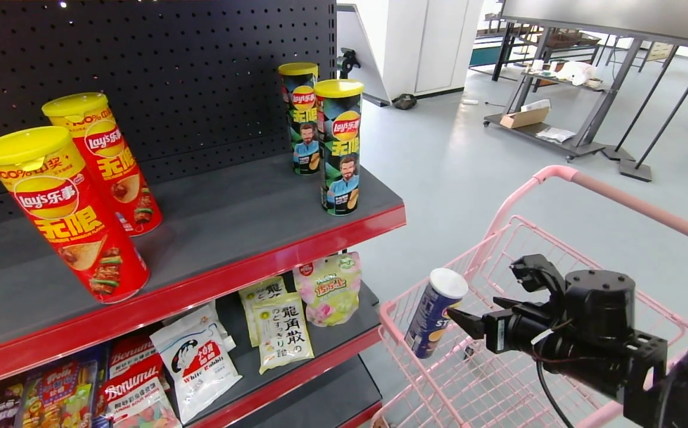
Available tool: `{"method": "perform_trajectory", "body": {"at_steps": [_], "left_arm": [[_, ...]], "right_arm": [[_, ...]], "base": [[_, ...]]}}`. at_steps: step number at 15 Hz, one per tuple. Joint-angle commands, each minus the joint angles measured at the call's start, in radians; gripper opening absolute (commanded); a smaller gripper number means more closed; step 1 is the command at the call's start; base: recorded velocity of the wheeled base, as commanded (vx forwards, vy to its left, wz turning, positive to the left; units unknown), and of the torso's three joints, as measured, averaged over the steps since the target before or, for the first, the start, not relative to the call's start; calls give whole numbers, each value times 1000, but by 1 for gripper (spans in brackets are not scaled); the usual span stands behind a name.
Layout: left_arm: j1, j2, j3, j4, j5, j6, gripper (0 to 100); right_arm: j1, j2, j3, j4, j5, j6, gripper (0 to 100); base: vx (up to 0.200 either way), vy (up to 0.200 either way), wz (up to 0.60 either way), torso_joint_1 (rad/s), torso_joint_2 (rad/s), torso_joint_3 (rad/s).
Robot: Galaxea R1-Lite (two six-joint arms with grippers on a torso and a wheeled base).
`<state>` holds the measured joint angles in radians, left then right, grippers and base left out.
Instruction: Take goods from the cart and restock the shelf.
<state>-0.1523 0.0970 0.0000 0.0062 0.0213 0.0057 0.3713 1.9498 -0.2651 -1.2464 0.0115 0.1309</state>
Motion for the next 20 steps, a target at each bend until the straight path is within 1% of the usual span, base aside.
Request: {"method": "perform_trajectory", "body": {"at_steps": [1,3,6,12,20], "left_arm": [[0,0,0,0,0,0,100],[0,0,0,0,0,0,100],[0,0,0,0,0,0,100],[0,0,0,0,0,0,100],[0,0,0,0,0,0,100]], "right_arm": [[34,244,72,-209,-41,3,100],[57,267,67,-257,-42,10,100],[77,285,37,-258,-45,12,100],[37,324,-55,-252,-54,7,100],[31,370,-143,-249,-54,6,100]], "base": [[0,0,0,0,0,0],[0,0,0,0,0,0],[0,0,0,0,0,0],[0,0,0,0,0,0],[0,0,0,0,0,0]]}}
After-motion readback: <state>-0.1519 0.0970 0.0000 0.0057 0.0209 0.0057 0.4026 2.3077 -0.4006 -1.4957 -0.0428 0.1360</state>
